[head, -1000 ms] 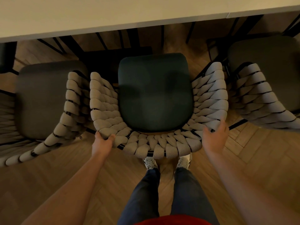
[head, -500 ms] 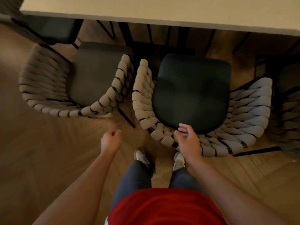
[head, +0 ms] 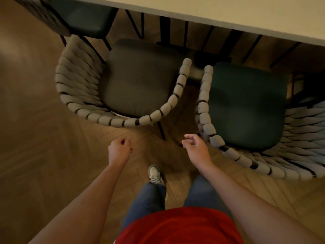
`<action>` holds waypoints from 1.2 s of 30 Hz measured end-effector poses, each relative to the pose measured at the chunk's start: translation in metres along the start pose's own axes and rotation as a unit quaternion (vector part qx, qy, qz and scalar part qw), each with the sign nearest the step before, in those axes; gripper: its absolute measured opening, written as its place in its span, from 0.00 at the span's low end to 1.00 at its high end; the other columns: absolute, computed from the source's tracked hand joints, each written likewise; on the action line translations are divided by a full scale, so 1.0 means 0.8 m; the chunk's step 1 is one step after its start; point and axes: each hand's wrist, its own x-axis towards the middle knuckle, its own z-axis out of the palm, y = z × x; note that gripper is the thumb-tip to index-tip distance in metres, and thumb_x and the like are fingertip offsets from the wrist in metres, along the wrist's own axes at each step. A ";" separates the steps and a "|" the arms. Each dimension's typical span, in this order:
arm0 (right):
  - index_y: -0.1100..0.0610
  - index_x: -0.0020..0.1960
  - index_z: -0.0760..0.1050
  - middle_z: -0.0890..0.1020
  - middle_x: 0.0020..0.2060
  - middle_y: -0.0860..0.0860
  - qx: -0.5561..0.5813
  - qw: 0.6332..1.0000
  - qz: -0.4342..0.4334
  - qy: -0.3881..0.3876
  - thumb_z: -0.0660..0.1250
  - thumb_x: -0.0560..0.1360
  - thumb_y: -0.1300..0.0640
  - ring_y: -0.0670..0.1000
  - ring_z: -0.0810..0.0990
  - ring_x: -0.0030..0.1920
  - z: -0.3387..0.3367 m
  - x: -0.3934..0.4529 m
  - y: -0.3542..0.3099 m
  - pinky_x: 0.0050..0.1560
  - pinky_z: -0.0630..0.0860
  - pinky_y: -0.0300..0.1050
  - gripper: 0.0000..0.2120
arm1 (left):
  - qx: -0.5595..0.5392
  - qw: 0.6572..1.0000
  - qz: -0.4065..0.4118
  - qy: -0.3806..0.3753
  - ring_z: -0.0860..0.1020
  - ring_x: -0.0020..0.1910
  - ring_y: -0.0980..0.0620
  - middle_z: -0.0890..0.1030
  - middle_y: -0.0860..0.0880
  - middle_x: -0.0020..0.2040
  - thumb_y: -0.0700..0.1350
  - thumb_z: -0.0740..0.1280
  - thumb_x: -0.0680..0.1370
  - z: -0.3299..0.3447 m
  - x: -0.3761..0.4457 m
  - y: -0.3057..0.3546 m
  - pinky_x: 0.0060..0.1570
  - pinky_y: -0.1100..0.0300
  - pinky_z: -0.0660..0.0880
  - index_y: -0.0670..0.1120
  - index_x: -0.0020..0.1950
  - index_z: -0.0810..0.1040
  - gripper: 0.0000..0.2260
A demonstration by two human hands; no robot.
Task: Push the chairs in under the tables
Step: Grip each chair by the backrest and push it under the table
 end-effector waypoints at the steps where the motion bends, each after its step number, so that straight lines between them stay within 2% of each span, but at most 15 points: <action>1: 0.52 0.66 0.73 0.81 0.52 0.46 0.014 1.000 0.011 0.004 0.65 0.80 0.54 0.45 0.80 0.53 0.018 0.000 -0.006 0.46 0.74 0.37 0.14 | 0.000 1.000 -0.001 -0.001 0.81 0.42 0.49 0.82 0.45 0.42 0.43 0.61 0.82 -0.020 0.014 -0.005 0.44 0.55 0.80 0.46 0.48 0.79 0.08; 4: 0.51 0.69 0.71 0.80 0.50 0.44 0.060 0.997 0.052 0.018 0.65 0.81 0.53 0.46 0.79 0.54 0.065 0.005 -0.024 0.55 0.77 0.46 0.17 | -0.003 1.000 -0.014 0.005 0.81 0.43 0.48 0.81 0.45 0.44 0.44 0.61 0.82 -0.072 0.056 -0.015 0.45 0.52 0.79 0.45 0.50 0.79 0.08; 6: 0.51 0.72 0.68 0.79 0.52 0.45 0.105 0.991 0.085 0.022 0.65 0.81 0.53 0.48 0.79 0.55 0.090 0.017 -0.039 0.62 0.77 0.52 0.20 | 0.010 1.000 -0.025 0.010 0.79 0.43 0.48 0.81 0.46 0.46 0.47 0.60 0.82 -0.099 0.086 -0.014 0.44 0.51 0.77 0.45 0.54 0.78 0.09; 8: 0.51 0.75 0.64 0.78 0.54 0.47 0.163 0.979 0.117 0.031 0.65 0.81 0.54 0.50 0.79 0.57 0.112 0.033 -0.057 0.60 0.78 0.53 0.24 | 0.032 0.998 -0.047 0.013 0.77 0.46 0.48 0.79 0.47 0.52 0.51 0.61 0.82 -0.119 0.117 -0.009 0.44 0.52 0.75 0.46 0.59 0.75 0.11; 12: 0.49 0.80 0.53 0.73 0.67 0.54 0.267 0.948 0.166 0.059 0.66 0.80 0.54 0.57 0.75 0.64 0.152 0.071 -0.094 0.61 0.77 0.56 0.33 | 0.036 0.995 -0.090 0.033 0.76 0.58 0.40 0.74 0.43 0.64 0.54 0.61 0.81 -0.159 0.188 0.003 0.56 0.46 0.76 0.44 0.73 0.63 0.24; 16: 0.48 0.80 0.51 0.67 0.74 0.57 0.357 0.901 0.203 0.143 0.68 0.79 0.55 0.61 0.71 0.69 0.189 0.114 -0.126 0.66 0.73 0.61 0.36 | 0.078 0.989 -0.114 0.060 0.74 0.61 0.36 0.69 0.40 0.70 0.56 0.62 0.79 -0.198 0.267 0.011 0.58 0.39 0.75 0.45 0.75 0.58 0.29; 18: 0.50 0.80 0.51 0.66 0.74 0.57 0.373 0.878 0.220 0.204 0.69 0.78 0.55 0.61 0.71 0.69 0.206 0.130 -0.136 0.68 0.71 0.59 0.38 | 0.096 0.985 -0.130 0.066 0.74 0.61 0.35 0.67 0.39 0.71 0.57 0.62 0.78 -0.214 0.301 0.019 0.57 0.38 0.76 0.45 0.76 0.56 0.31; 21: 0.51 0.80 0.53 0.68 0.73 0.58 0.380 0.856 0.224 0.268 0.69 0.78 0.58 0.60 0.72 0.69 0.225 0.143 -0.144 0.65 0.71 0.53 0.36 | 0.096 0.984 -0.134 0.066 0.74 0.61 0.35 0.67 0.40 0.71 0.57 0.62 0.79 -0.235 0.344 0.029 0.56 0.39 0.77 0.48 0.77 0.55 0.30; 25: 0.49 0.78 0.59 0.73 0.70 0.54 0.373 0.852 0.193 0.314 0.68 0.79 0.61 0.55 0.76 0.65 0.241 0.143 -0.140 0.57 0.74 0.46 0.32 | 0.112 0.985 -0.128 0.043 0.75 0.60 0.36 0.70 0.40 0.70 0.56 0.62 0.80 -0.257 0.382 0.035 0.55 0.40 0.78 0.47 0.77 0.54 0.30; 29: 0.47 0.79 0.56 0.71 0.72 0.53 0.366 0.850 0.158 0.344 0.67 0.80 0.62 0.55 0.73 0.68 0.259 0.142 -0.133 0.68 0.72 0.53 0.34 | 0.125 0.988 -0.086 0.005 0.76 0.49 0.40 0.73 0.39 0.63 0.52 0.60 0.81 -0.274 0.414 0.037 0.50 0.43 0.79 0.47 0.73 0.58 0.23; 32: 0.47 0.80 0.55 0.70 0.73 0.54 0.359 0.851 0.151 0.351 0.67 0.79 0.64 0.55 0.71 0.70 0.272 0.137 -0.124 0.70 0.70 0.58 0.36 | 0.134 0.989 -0.050 -0.037 0.76 0.42 0.46 0.73 0.43 0.58 0.50 0.61 0.81 -0.285 0.429 0.038 0.48 0.44 0.80 0.48 0.73 0.59 0.22; 36: 0.47 0.81 0.53 0.69 0.73 0.54 0.374 0.850 0.155 0.336 0.68 0.77 0.67 0.57 0.72 0.70 0.280 0.128 -0.116 0.69 0.70 0.63 0.40 | 0.121 0.988 -0.047 -0.088 0.79 0.49 0.44 0.73 0.44 0.61 0.47 0.64 0.80 -0.300 0.442 0.043 0.43 0.45 0.82 0.49 0.74 0.59 0.24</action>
